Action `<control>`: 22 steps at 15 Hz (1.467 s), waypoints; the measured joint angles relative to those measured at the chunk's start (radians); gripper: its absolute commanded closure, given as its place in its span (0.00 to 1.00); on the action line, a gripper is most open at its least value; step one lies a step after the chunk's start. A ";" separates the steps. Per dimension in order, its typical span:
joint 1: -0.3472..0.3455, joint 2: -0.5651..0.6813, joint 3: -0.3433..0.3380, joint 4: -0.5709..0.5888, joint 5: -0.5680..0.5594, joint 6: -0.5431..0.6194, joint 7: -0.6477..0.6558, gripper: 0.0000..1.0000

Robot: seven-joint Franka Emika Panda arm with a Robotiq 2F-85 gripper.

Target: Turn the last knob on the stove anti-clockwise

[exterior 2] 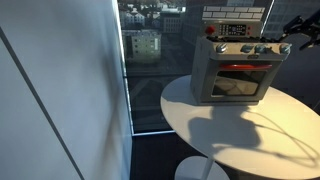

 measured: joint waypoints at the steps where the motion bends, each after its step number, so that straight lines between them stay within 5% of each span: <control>1: 0.000 0.000 0.004 -0.003 0.014 0.012 0.000 0.00; 22: 0.001 0.010 0.036 -0.012 0.303 0.132 -0.030 0.00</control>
